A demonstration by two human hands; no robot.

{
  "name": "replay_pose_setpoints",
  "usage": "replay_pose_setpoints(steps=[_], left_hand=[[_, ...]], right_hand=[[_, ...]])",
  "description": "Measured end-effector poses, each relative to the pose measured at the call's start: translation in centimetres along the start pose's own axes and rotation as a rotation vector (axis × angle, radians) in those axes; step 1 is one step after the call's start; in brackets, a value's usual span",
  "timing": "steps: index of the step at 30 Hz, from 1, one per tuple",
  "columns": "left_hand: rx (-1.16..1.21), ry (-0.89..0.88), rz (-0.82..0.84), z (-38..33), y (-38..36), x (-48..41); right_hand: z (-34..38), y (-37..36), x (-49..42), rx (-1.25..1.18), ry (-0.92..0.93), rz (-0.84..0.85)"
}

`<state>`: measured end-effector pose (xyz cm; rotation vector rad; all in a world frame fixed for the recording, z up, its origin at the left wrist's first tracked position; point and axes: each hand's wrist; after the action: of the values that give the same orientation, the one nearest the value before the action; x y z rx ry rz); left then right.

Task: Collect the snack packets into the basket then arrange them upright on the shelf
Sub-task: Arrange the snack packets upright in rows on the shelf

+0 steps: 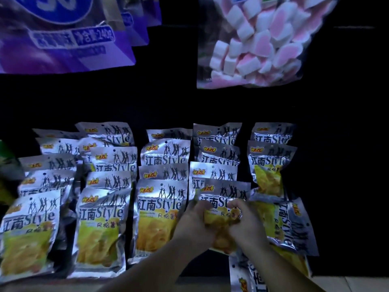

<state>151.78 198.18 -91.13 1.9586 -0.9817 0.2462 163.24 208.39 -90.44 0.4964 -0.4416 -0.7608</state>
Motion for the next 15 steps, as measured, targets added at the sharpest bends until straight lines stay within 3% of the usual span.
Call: replay_pose_setpoints(steps=[5,13,15], left_hand=[[0.095,0.081,0.05,-0.4,-0.6,-1.1],[0.226,0.054,0.125,0.3,0.0,-0.9],[0.191,0.023,0.081,0.7,0.2,-0.9]], right_hand=[[-1.4,-0.9,-0.6,0.007,0.0,-0.015],[-1.8,-1.8,-0.7,-0.027,-0.023,0.048],[-1.7,-2.1,-0.5,-0.043,-0.018,0.063]])
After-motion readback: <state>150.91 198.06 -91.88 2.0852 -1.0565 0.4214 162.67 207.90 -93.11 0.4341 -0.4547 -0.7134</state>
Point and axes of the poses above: each hand's wrist, its own x-axis away from the middle knuckle, its own y-axis out of the back of the hand, z = x × y, and after that the axes turned 15 degrees about y, right-handed
